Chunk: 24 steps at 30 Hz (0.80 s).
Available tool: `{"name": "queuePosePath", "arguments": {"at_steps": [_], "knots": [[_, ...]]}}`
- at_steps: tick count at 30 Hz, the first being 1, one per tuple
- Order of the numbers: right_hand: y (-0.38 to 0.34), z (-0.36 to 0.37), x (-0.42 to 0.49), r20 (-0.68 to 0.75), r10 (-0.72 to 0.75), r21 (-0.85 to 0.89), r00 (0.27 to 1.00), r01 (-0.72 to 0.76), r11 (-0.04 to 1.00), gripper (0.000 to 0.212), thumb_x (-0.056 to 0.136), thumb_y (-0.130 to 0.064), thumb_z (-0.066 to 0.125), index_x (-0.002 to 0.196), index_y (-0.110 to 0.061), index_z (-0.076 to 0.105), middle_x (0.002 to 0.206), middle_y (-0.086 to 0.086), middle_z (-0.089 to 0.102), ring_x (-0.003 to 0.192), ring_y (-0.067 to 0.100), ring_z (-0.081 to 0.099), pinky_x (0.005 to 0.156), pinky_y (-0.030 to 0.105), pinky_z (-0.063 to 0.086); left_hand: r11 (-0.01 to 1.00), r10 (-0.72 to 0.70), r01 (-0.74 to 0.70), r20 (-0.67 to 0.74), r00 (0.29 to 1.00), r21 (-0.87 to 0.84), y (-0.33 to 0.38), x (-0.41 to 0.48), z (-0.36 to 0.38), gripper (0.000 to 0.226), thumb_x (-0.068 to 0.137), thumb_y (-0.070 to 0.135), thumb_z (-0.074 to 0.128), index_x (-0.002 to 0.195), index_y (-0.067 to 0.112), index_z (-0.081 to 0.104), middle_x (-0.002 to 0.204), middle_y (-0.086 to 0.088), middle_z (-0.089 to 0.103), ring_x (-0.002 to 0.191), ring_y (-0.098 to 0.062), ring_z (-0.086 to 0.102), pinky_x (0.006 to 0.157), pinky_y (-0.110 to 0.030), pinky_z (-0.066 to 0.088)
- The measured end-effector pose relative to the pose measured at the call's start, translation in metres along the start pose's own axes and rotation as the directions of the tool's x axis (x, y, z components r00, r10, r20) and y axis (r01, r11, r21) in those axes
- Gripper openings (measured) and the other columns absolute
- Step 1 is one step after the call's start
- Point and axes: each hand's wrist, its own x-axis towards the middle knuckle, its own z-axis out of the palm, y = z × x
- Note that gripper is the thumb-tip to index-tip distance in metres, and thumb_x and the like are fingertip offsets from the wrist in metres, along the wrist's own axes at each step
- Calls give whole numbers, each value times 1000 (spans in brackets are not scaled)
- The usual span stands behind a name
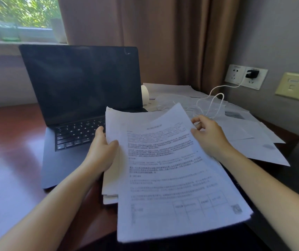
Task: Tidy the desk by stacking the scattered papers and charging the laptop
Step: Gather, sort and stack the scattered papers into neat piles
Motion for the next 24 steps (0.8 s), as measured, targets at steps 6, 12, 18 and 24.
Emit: {"name": "queuePosePath", "arguments": {"at_steps": [6,12,18,24], "knots": [[-7,16,35,-100,2,88,995,6,996,21,95,-9,48,112,-15,56,75,-7,53,68,6,53,54,14,38,999,29,-28,-12,1000,19,-1,2,0,28,91,14,50,119,17,50,108,-2,61,88,-22,59,59,-30,41],[-7,50,47,1,-36,67,999,36,997,29,96,-6,44,123,-12,54,75,-7,50,65,3,47,47,4,36,998,43,-44,38,998,36,-2,2,-3,31,91,12,54,118,23,45,107,7,59,93,-11,59,66,-25,47],[9,50,37,201,-139,-132,970,167,977,42,93,-10,51,134,-19,46,128,3,53,116,22,49,94,26,39,994,86,-91,82,993,66,-2,2,-4,42,90,5,57,116,31,38,97,21,53,86,1,55,58,-15,41],[25,4,24,202,7,-493,979,96,865,59,91,-34,57,144,-20,35,151,4,30,136,26,29,107,35,26,984,167,-170,60,984,58,-5,-1,-2,78,88,0,58,147,38,23,136,9,50,122,-19,52,97,-42,49]]}}
